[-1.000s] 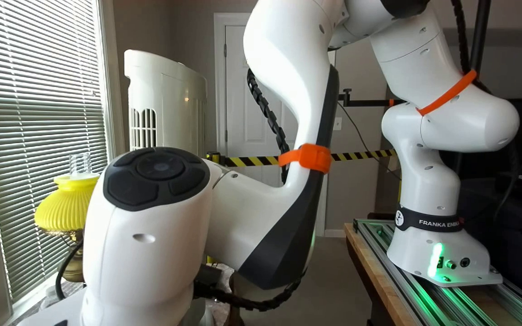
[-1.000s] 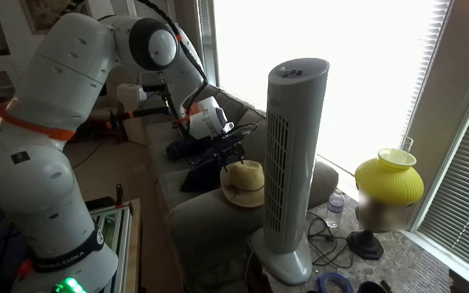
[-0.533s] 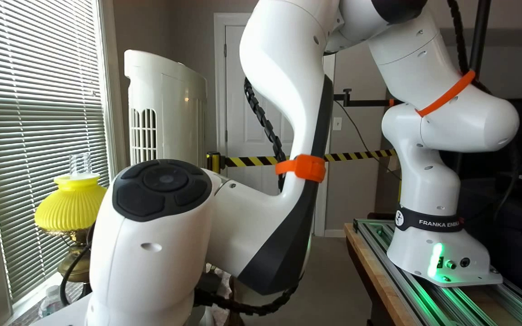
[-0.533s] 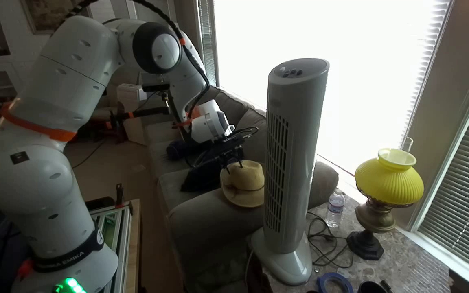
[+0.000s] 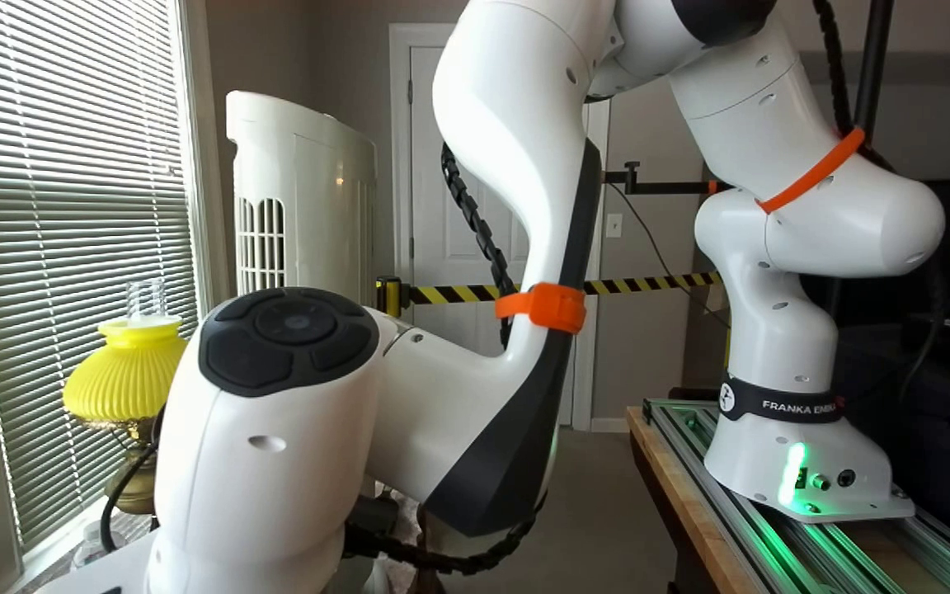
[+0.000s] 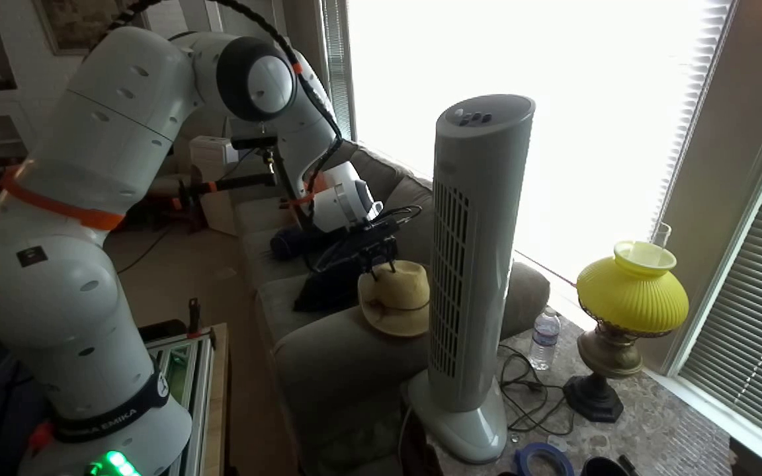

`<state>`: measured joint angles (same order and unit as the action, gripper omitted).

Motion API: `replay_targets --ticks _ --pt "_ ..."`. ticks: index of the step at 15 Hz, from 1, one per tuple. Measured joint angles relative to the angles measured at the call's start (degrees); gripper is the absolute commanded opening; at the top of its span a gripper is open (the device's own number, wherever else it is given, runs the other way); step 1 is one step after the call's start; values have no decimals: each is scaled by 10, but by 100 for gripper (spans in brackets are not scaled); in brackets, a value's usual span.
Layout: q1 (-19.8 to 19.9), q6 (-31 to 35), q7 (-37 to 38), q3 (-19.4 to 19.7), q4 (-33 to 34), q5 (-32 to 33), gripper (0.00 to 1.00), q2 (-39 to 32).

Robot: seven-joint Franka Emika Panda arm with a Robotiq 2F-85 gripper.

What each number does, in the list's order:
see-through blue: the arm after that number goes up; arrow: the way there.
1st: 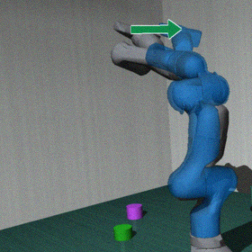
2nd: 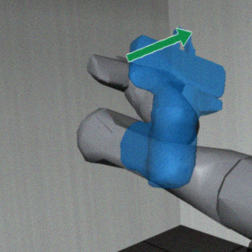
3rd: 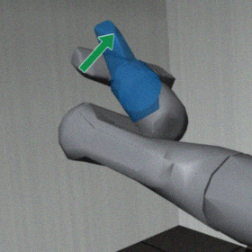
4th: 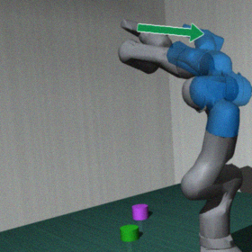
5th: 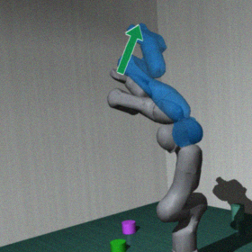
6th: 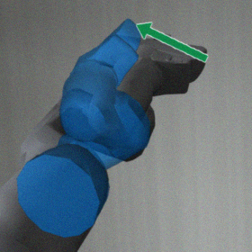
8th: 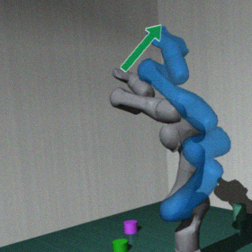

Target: Put the hat on the air filter

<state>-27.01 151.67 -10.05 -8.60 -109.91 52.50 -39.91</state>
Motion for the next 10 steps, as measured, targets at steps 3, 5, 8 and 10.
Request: replay_targets --ticks 3,5,8,10 --pt "0 0 0 0 2 2 42 0" --pt "0 1 0 0 3 2 25 0" --pt "0 1 0 0 4 3 8 0" --pt "0 1 0 0 4 3 3 0"
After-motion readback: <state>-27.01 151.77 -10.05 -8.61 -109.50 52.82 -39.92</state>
